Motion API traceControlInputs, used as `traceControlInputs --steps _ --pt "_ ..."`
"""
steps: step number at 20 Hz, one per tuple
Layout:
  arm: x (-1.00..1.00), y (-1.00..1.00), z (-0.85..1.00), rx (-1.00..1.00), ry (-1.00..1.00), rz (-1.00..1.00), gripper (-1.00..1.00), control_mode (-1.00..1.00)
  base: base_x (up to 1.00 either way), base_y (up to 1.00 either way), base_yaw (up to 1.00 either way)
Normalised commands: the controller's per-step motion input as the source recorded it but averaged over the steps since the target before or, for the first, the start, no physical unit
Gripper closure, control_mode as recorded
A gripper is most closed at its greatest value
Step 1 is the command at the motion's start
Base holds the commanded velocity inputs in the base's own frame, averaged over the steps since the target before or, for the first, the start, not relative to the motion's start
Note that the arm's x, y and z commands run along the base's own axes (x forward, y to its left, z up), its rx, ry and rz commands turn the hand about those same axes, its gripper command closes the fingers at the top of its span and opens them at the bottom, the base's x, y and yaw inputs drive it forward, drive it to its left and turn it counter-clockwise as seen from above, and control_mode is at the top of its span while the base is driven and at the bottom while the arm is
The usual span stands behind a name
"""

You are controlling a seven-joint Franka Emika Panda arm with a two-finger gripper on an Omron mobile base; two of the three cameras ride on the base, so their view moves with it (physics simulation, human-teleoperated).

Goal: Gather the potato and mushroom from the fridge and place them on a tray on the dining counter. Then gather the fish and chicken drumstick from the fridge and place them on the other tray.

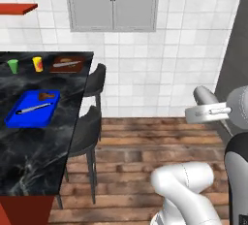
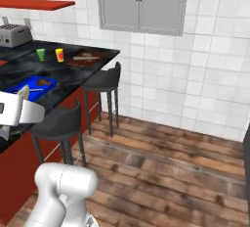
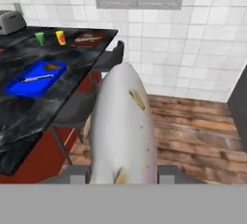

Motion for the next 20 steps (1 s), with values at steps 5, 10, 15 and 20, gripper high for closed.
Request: traceControlInputs --steps 5,10,15,20 --pt "0.0 0.0 0.0 0.0 0.0 0.0 1.0 1.0 0.34 -0.31 0.47" --pt "0.0 0.0 0.0 0.0 0.0 0.0 1.0 1.0 0.35 -0.31 0.46" --pt "0.0 0.0 0.0 0.0 0.0 0.0 1.0 1.0 0.31 -0.38 0.44" --pt "0.0 0.0 0.0 0.0 0.0 0.0 1.0 1.0 0.3 -0.41 0.42"
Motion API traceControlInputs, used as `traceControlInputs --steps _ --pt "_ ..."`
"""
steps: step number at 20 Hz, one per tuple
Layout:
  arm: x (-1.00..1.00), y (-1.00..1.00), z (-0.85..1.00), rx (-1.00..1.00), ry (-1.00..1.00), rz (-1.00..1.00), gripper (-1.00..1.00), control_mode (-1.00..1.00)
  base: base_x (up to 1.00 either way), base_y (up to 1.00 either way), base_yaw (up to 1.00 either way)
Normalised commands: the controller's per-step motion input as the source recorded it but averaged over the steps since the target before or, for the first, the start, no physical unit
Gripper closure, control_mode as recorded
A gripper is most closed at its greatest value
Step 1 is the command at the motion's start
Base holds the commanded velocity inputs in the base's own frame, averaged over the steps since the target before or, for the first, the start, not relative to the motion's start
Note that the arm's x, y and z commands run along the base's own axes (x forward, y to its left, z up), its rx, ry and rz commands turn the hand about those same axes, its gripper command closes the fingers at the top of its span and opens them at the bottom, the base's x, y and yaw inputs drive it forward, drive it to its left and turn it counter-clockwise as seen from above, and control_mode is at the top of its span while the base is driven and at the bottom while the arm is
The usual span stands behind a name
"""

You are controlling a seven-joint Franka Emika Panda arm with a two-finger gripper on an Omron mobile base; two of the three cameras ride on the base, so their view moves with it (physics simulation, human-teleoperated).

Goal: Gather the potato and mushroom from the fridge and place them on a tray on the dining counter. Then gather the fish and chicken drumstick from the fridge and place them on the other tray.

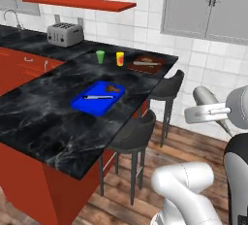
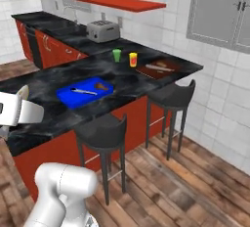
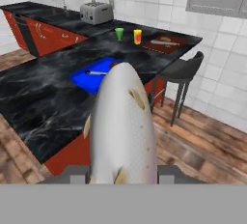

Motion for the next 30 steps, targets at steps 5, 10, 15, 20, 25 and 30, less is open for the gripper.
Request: traceControlInputs --steps 5,10,15,20,25,30 --pt "0.0 0.0 0.0 0.0 0.0 0.0 1.0 1.0 0.29 -0.41 0.42" --pt "0.0 0.0 0.0 0.0 0.0 0.0 1.0 1.0 0.29 -0.41 0.42" --pt "0.0 0.0 0.0 0.0 0.0 0.0 1.0 1.0 0.3 -0.42 0.41" --pt "0.0 0.0 0.0 0.0 0.0 0.0 1.0 1.0 0.3 -0.4 0.42" --pt "0.0 0.0 0.0 0.0 0.0 0.0 1.0 1.0 0.31 -0.43 0.41" --pt "0.0 0.0 0.0 0.0 0.0 0.0 1.0 1.0 0.19 -0.51 0.38"
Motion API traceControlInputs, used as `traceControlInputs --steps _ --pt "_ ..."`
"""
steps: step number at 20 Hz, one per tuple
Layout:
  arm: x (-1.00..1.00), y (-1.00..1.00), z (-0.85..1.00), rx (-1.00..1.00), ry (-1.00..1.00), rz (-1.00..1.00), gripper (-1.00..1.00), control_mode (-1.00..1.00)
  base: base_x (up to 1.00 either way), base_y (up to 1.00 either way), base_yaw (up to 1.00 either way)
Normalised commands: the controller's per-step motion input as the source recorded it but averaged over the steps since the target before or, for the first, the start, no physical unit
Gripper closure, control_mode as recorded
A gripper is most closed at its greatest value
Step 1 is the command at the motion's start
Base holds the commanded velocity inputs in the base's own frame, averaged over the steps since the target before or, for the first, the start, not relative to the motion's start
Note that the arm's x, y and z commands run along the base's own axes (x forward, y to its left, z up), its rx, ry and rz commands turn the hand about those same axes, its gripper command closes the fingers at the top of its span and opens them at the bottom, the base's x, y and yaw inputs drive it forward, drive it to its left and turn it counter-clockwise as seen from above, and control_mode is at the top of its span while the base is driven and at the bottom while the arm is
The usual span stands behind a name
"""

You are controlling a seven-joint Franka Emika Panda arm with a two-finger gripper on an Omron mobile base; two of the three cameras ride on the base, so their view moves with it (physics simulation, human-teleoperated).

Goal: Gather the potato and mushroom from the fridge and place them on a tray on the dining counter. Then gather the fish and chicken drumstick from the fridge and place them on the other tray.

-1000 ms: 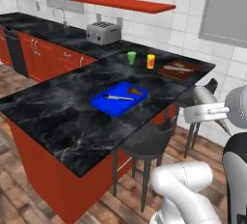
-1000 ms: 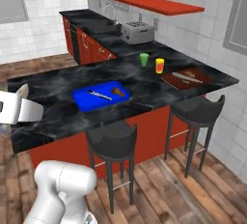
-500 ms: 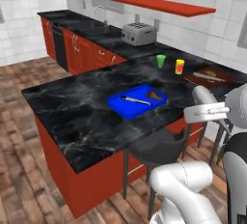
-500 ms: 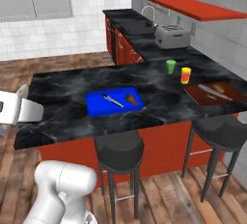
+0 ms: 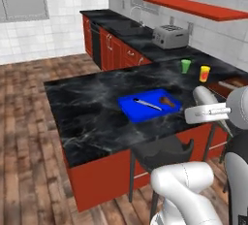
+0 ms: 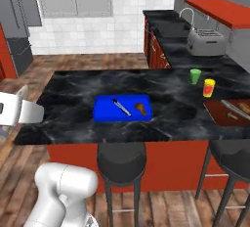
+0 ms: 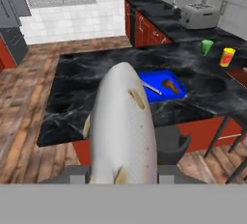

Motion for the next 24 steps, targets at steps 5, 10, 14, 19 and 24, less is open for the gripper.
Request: traceControlInputs --steps 5,10,14,19,24 --pt "0.0 0.0 0.0 0.0 0.0 0.0 1.0 1.0 0.12 -0.53 0.37" --pt "0.0 0.0 0.0 0.0 0.0 0.0 1.0 1.0 0.14 -0.56 0.36" --pt "0.0 0.0 0.0 0.0 0.0 0.0 1.0 1.0 0.31 -0.6 0.32" --pt "0.0 0.0 0.0 0.0 0.0 0.0 1.0 1.0 0.64 -0.57 0.24" --pt "0.0 0.0 0.0 0.0 0.0 0.0 1.0 1.0 0.68 -0.44 0.16"
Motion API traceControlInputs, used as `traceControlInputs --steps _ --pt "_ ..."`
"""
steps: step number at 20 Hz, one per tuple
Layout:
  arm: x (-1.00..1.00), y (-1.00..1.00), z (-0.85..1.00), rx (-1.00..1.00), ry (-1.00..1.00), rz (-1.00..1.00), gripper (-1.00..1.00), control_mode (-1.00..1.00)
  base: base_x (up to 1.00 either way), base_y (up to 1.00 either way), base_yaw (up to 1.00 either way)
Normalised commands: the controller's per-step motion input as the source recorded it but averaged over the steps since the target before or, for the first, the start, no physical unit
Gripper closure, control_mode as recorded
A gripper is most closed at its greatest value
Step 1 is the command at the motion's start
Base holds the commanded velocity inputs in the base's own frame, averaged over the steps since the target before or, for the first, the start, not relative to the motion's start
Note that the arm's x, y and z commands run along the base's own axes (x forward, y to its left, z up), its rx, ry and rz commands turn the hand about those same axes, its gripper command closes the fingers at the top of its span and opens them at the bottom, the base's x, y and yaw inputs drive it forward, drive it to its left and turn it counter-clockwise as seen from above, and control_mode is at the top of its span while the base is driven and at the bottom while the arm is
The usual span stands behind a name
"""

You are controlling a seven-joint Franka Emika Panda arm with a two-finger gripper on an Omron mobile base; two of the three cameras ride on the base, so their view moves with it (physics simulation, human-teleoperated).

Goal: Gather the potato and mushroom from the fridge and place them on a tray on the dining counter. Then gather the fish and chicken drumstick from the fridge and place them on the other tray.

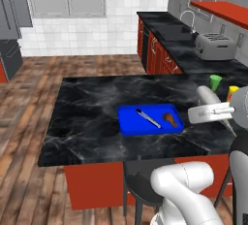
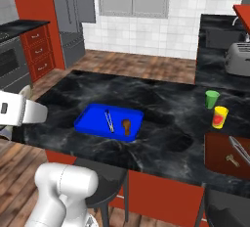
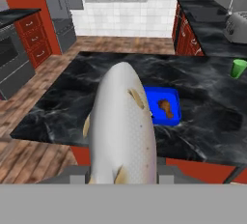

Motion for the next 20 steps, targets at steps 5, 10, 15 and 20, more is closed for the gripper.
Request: traceControlInputs --steps 5,10,15,20 --pt "0.0 0.0 0.0 0.0 0.0 0.0 1.0 1.0 0.74 -0.31 0.11" --pt "0.0 0.0 0.0 0.0 0.0 0.0 1.0 1.0 0.86 -0.25 0.14" --pt "1.0 -0.11 -0.04 0.02 0.13 0.14 1.0 -1.0 0.0 0.0 0.0" --pt "0.99 -0.02 -0.18 0.0 0.2 0.08 1.0 -1.0 0.0 0.0 0.0"
